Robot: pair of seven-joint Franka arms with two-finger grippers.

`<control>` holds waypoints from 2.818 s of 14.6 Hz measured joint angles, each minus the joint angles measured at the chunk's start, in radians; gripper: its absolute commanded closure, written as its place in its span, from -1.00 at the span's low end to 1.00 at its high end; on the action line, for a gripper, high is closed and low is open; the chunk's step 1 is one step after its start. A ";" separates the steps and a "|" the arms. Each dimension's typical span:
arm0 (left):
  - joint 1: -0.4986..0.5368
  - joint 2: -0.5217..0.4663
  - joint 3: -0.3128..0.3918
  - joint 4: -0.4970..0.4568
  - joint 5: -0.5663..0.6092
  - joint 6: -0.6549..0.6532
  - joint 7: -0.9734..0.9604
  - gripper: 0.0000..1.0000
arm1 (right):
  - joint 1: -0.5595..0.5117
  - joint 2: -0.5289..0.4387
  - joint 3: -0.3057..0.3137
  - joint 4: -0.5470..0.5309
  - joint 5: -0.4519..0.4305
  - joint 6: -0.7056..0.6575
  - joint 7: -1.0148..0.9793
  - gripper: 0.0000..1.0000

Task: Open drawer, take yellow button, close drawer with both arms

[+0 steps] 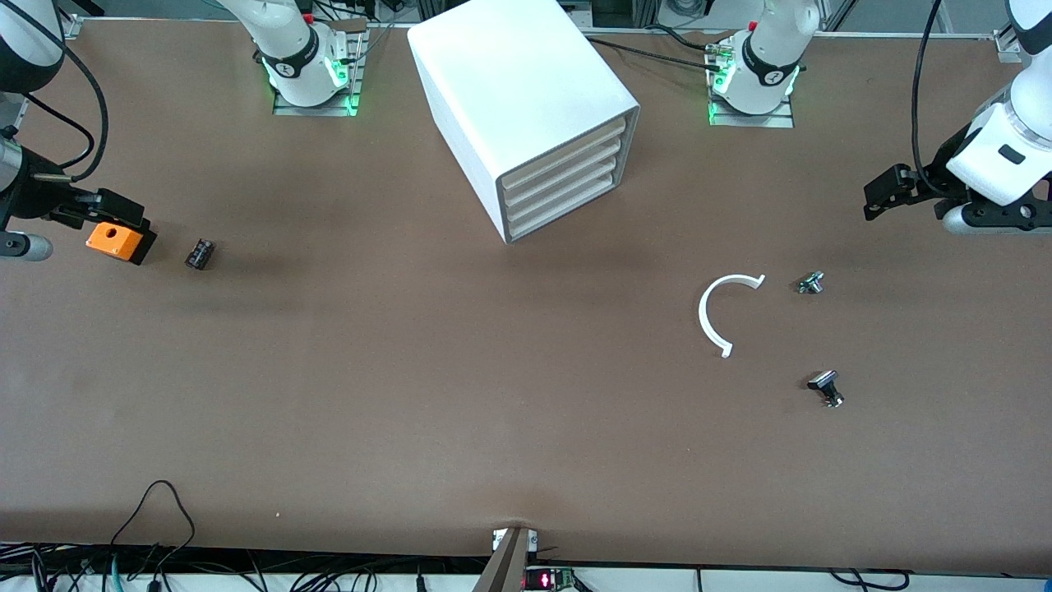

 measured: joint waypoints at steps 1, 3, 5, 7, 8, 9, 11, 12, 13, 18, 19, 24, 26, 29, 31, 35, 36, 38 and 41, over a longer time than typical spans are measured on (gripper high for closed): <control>0.000 0.000 0.000 0.000 0.000 0.000 0.006 -1.00 | 0.000 -0.006 0.000 -0.008 0.000 0.006 0.000 -1.00; 0.000 -0.002 0.000 -0.001 0.000 -0.004 0.049 -1.00 | 0.000 -0.038 0.000 -0.056 0.000 0.045 0.000 -1.00; 0.000 -0.004 0.001 -0.001 0.000 -0.008 0.080 -1.00 | 0.000 -0.074 0.000 -0.099 0.000 0.062 0.000 -1.00; 0.001 -0.004 0.002 -0.001 0.000 -0.009 0.086 -1.00 | 0.000 -0.094 0.000 -0.119 0.000 0.062 0.000 -1.00; 0.001 -0.004 0.002 -0.001 0.000 -0.009 0.086 -1.00 | 0.000 -0.097 0.000 -0.122 0.000 0.062 0.000 -1.00; 0.001 -0.003 0.002 0.000 0.000 -0.009 0.086 -1.00 | 0.000 -0.097 0.000 -0.123 0.000 0.062 0.000 -1.00; 0.001 -0.001 0.002 0.004 0.000 -0.009 0.086 -1.00 | 0.000 -0.097 0.000 -0.123 0.000 0.062 0.000 -1.00; 0.001 -0.001 0.002 0.005 0.000 -0.009 0.086 -1.00 | 0.000 -0.097 0.000 -0.123 0.000 0.062 0.000 -1.00; 0.001 0.000 0.002 0.005 0.000 -0.009 0.086 -1.00 | 0.000 -0.097 0.000 -0.123 0.000 0.062 0.000 -1.00; 0.001 0.001 0.002 0.006 0.000 -0.008 0.086 -1.00 | 0.000 -0.097 0.000 -0.123 0.000 0.062 0.000 -1.00; 0.001 0.001 0.002 0.007 0.000 -0.007 0.086 -1.00 | 0.000 -0.097 0.000 -0.123 0.000 0.062 0.000 -1.00; 0.002 0.055 0.004 0.078 0.000 -0.005 0.086 -1.00 | 0.000 -0.097 0.000 -0.123 0.000 0.062 0.000 -1.00; 0.012 0.083 0.007 0.101 0.000 -0.005 0.086 -1.00 | 0.000 -0.094 0.000 -0.123 0.000 0.062 0.000 -1.00; 0.024 0.114 0.007 0.110 0.000 -0.005 0.087 -1.00 | 0.000 -0.084 0.000 -0.117 0.000 0.068 0.000 -1.00; 0.024 0.119 0.007 0.112 0.000 -0.005 0.087 -1.00 | 0.000 -0.076 0.000 -0.113 0.000 0.069 0.000 -1.00; 0.026 0.121 0.008 0.112 0.000 -0.007 0.087 -1.00 | 0.000 -0.064 0.004 -0.110 0.000 0.071 0.000 -1.00; 0.025 0.121 0.008 0.110 -0.003 -0.007 0.080 -1.00 | 0.000 -0.063 0.004 -0.109 0.000 0.072 0.000 -1.00; 0.021 0.117 0.008 0.105 -0.016 -0.008 0.020 -1.00 | 0.000 -0.061 0.004 -0.108 0.000 0.073 0.000 -1.00; -0.006 0.111 -0.001 0.104 -0.024 -0.010 -0.115 -1.00 | 0.001 -0.053 0.010 -0.106 0.000 0.075 0.000 -1.00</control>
